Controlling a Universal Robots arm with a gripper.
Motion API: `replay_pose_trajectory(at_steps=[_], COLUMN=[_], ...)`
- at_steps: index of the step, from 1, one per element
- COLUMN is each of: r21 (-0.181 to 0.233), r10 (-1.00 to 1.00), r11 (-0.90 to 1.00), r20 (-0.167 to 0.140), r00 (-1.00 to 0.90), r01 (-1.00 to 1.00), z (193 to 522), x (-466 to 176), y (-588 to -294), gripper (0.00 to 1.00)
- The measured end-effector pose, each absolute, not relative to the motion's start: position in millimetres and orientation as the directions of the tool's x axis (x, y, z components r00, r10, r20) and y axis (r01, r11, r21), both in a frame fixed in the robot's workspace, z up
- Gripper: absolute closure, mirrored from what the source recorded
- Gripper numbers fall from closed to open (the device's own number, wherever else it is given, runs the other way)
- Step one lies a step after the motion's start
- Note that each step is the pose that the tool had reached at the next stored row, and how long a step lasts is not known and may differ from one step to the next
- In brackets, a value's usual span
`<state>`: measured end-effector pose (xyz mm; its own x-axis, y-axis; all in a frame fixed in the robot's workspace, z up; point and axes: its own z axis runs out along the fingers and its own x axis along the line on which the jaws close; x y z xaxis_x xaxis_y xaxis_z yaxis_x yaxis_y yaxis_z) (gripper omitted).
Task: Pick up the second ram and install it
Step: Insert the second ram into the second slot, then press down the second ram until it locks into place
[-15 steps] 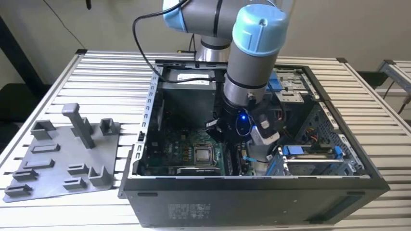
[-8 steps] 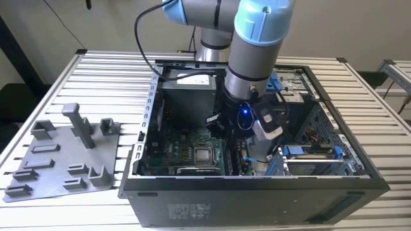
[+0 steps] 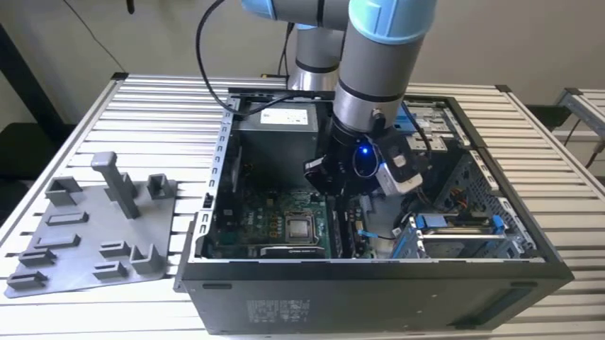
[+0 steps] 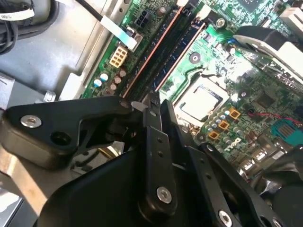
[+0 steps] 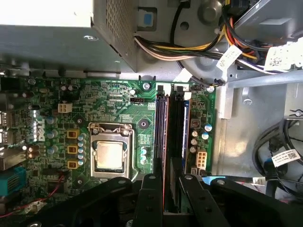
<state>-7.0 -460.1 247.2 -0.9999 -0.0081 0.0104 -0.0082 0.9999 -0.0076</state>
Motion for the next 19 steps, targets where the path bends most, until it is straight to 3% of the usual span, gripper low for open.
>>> replay_pose_trajectory(at_steps=[2, 4, 19], r21=[-0.008, -0.008, -0.008], r10=[-0.008, -0.008, -0.008], r11=[1.0, 1.0, 1.0], r20=[0.01, 0.01, 0.01], r00=[-1.0, -1.0, -1.0], r01=[-0.008, -0.008, -0.008], z=[247.4, 247.6, 249.3], x=[-7.0, -7.0, -7.0], y=[-460.1, -460.1, -460.1], gripper=[0.8, 0.89, 0.89])
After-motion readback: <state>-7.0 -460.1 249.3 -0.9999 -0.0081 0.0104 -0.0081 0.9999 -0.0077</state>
